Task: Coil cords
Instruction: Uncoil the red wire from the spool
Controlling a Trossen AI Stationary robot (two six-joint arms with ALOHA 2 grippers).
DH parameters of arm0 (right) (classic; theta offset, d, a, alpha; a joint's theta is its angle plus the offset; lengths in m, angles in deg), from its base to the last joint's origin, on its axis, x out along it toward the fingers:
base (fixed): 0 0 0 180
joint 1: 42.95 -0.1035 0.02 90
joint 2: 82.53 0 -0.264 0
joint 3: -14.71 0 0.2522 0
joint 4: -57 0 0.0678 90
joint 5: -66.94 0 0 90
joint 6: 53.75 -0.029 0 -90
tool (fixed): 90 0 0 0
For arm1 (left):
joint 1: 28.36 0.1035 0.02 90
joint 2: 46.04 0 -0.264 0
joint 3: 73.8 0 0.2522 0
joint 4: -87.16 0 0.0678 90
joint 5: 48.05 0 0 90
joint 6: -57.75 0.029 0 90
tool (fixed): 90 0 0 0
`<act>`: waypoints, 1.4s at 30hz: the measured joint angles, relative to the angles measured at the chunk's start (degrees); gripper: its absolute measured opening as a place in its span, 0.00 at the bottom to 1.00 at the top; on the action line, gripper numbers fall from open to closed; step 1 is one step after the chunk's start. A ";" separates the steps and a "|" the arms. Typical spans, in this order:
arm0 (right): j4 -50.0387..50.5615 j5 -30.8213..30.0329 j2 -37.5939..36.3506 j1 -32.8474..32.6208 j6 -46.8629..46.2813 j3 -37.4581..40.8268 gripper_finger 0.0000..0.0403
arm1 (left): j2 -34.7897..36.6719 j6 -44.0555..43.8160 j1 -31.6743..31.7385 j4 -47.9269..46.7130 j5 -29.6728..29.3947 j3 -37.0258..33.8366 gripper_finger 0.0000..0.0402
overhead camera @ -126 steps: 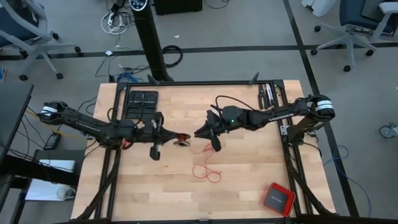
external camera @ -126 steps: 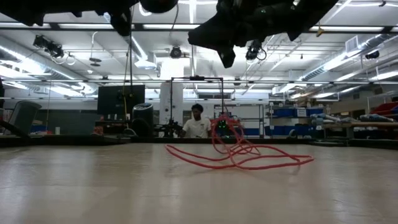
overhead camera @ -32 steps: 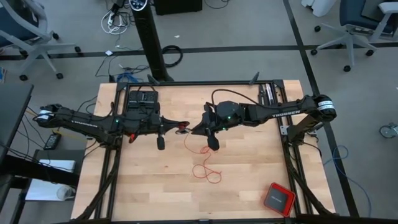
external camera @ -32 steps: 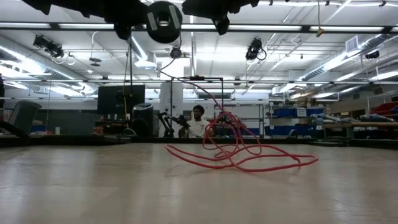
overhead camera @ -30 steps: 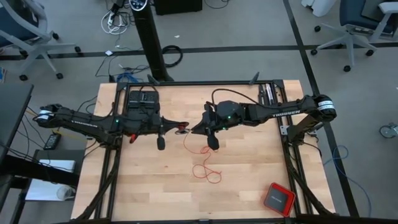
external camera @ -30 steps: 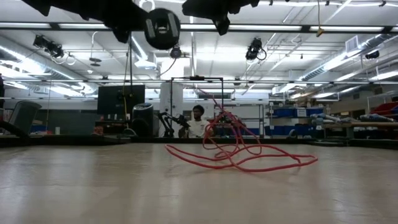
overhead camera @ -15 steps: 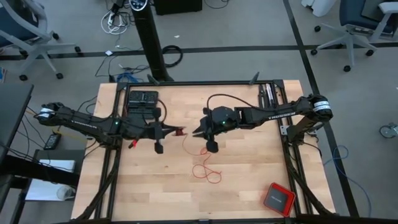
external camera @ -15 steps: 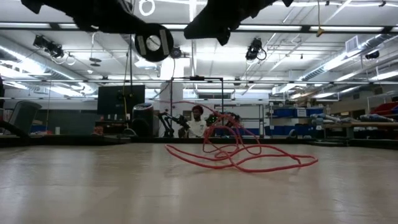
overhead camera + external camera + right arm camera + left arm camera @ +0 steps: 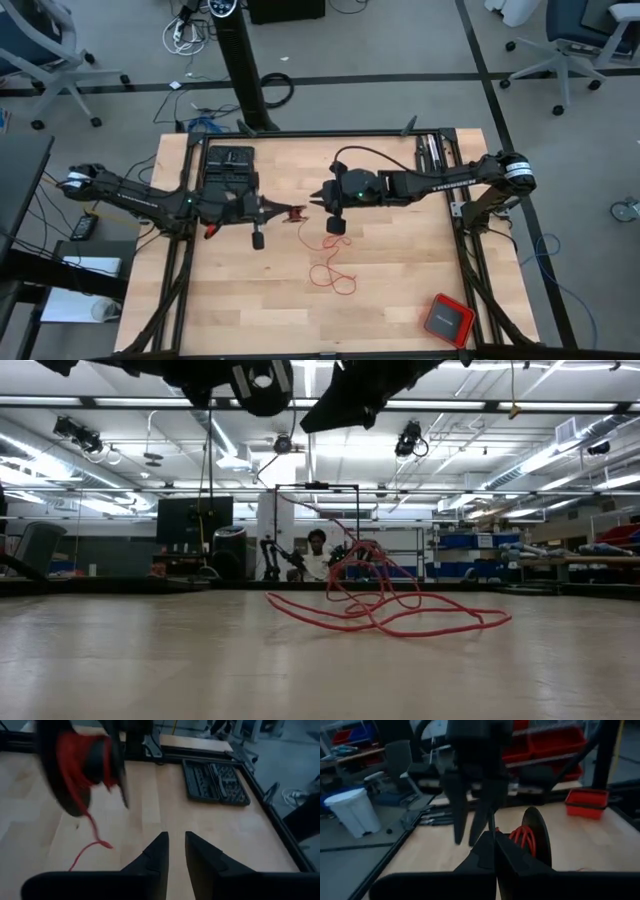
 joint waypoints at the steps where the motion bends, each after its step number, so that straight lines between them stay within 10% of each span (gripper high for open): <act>1: 0.08 -0.20 -0.05 0.00 -0.73 0.00 0.15 | 0.04 0.43 -0.45 1.05 -0.01 0.00 0.00; 16: 1.76 4.36 -1.93 -0.81 -0.75 -0.02 0.01 | 0.07 2.76 -3.95 5.09 -2.64 0.00 0.00; 42: 9.04 2.32 -1.97 -1.41 -4.91 -7.10 0.30 | 1.63 1.29 -3.31 -2.67 -5.52 5.01 0.00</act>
